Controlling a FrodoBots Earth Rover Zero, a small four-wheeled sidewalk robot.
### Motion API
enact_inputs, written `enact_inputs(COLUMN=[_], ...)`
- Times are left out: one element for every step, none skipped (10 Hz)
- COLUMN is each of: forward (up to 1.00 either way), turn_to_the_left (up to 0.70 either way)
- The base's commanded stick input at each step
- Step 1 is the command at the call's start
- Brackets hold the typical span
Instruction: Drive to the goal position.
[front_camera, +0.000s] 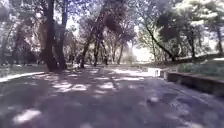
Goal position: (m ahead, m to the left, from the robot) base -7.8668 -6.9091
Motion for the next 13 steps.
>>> enact_inputs(forward=[1.00, 1.00, 1.00, 1.00, 1.00, 1.00, 1.00, 1.00, 1.00, 1.00, 1.00, 1.00, 1.00], turn_to_the_left=[0.00, 0.00, 0.00, 0.00, 0.00, 0.00, 0.00, 0.00, 0.00, 0.00, 0.00, 0.00, 0.00])
